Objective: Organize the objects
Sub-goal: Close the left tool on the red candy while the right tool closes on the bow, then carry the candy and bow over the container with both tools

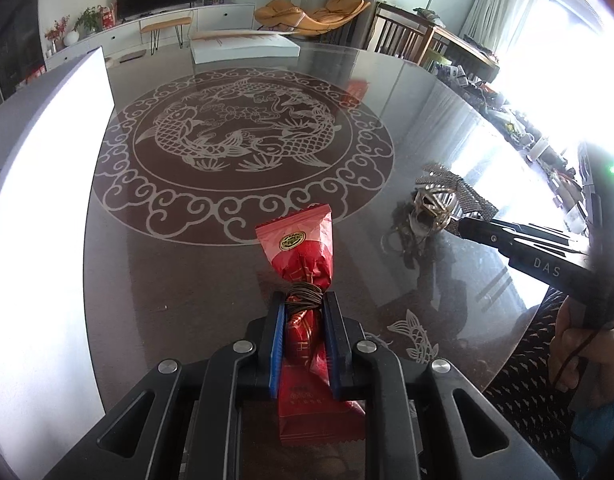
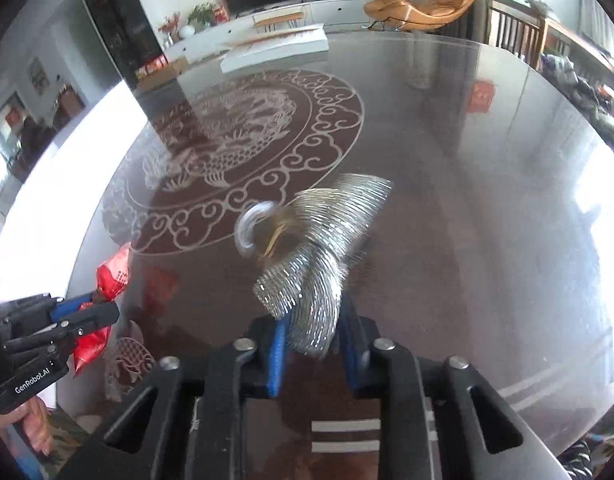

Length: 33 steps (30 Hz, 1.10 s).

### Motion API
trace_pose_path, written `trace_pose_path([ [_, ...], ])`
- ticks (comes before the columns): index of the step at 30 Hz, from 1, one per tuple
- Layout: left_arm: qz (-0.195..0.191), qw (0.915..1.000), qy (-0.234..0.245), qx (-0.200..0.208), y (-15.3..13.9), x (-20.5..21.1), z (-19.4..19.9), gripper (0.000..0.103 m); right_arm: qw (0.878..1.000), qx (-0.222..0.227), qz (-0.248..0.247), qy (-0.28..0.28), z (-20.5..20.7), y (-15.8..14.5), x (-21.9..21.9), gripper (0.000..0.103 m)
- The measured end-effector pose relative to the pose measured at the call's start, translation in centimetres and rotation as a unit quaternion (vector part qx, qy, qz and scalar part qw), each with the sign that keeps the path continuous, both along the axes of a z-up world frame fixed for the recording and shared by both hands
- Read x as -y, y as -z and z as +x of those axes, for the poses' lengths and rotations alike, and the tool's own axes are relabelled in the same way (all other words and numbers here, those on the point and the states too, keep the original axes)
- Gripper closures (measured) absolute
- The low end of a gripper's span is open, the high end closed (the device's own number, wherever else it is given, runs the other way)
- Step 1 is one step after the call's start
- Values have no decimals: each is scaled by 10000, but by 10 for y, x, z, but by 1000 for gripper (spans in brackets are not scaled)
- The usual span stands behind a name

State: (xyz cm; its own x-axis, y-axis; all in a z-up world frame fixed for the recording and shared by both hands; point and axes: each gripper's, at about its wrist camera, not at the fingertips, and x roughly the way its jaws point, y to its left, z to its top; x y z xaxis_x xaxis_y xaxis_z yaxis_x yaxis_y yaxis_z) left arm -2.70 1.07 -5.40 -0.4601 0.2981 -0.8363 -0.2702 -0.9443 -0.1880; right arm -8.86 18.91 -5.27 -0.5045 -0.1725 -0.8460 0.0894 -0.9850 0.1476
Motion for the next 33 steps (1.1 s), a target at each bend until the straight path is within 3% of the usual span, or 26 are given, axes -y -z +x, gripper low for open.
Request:
trace_pose_path([
  [7, 172, 9998, -12, 39, -1, 8, 2, 86, 9996, 1, 273, -89, 15, -5, -4, 83],
  [9, 198, 9998, 4, 48, 0, 10, 4, 86, 9994, 37, 349, -48, 19, -6, -5, 64],
  [10, 208, 9998, 8, 48, -1, 10, 5, 86, 9993, 42, 372, -48, 20, -5, -6, 35],
  [11, 210, 9998, 23, 48, -1, 8, 8, 86, 9992, -23, 389, -69, 21, -5, -7, 12],
  [12, 213, 9997, 45, 53, -1, 6, 9, 86, 9988, -126, 455, -110, 20, -6, -4, 10],
  [18, 281, 9995, 172, 15, -10, 2, 13, 86, 9867, -196, 1345, -887, -18, 4, 25, 10],
  [19, 299, 9994, 180, 0, -12, 2, 14, 86, 9851, -39, 1320, -1101, -25, 10, 26, 26],
  [20, 317, 9993, 182, -20, -15, 4, 16, 86, 9859, 133, 1132, -1223, -29, 15, 25, 55],
  [23, 457, 9988, 145, -58, -27, 10, 20, 86, 9915, 177, 863, -955, -30, 7, 13, 56],
  [26, 722, 9972, 129, -160, -52, 24, 25, 86, 9969, 30, 214, -755, -20, -24, 12, 55],
  [28, 815, 9960, 31, -359, -77, 45, 32, 86, 9949, -233, -217, -959, -12, -60, 31, 55],
  [33, 456, 9926, -850, -735, -118, 132, 45, 86, 9709, -691, -920, -2102, -1, -142, 133, 55],
])
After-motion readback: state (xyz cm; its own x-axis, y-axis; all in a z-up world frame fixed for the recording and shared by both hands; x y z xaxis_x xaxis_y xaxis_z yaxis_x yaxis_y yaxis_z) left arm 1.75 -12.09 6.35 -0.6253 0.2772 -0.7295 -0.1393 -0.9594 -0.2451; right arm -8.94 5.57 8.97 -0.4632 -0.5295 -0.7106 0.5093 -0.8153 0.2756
